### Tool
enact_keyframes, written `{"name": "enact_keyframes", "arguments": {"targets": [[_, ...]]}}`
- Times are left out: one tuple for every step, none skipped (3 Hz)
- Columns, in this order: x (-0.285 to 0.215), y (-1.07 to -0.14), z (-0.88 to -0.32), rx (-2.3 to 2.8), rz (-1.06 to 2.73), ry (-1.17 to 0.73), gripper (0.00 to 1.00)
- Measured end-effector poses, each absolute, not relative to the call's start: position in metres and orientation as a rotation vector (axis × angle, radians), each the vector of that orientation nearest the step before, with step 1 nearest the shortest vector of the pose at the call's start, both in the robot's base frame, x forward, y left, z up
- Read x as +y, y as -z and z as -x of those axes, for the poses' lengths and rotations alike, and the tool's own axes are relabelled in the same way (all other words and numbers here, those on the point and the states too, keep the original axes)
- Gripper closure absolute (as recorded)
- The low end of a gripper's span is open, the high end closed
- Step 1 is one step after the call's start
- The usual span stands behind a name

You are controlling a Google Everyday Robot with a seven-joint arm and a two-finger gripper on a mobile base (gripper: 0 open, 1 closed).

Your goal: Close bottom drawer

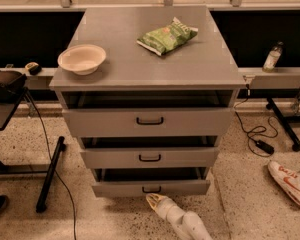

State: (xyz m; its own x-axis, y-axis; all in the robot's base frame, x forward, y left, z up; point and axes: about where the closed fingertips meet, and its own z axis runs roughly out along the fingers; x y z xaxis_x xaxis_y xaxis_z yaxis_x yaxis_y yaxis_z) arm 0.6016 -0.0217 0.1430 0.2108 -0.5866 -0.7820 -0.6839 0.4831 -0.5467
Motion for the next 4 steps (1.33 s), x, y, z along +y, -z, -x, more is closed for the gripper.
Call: {"name": "enact_keyframes", "arguments": {"targets": [[-0.013,-0.151,-0.629,1.453,1.180,-0.091,1.00],[0.000,-0.146,-0.645,1.465,1.205,-0.161,1.00],[0.008,-0.144,-0.637,1.448,1.259,-0.208,1.00],[-0.011,-0.141,-0.595,1.437,1.342,-0.306,1.00]]}}
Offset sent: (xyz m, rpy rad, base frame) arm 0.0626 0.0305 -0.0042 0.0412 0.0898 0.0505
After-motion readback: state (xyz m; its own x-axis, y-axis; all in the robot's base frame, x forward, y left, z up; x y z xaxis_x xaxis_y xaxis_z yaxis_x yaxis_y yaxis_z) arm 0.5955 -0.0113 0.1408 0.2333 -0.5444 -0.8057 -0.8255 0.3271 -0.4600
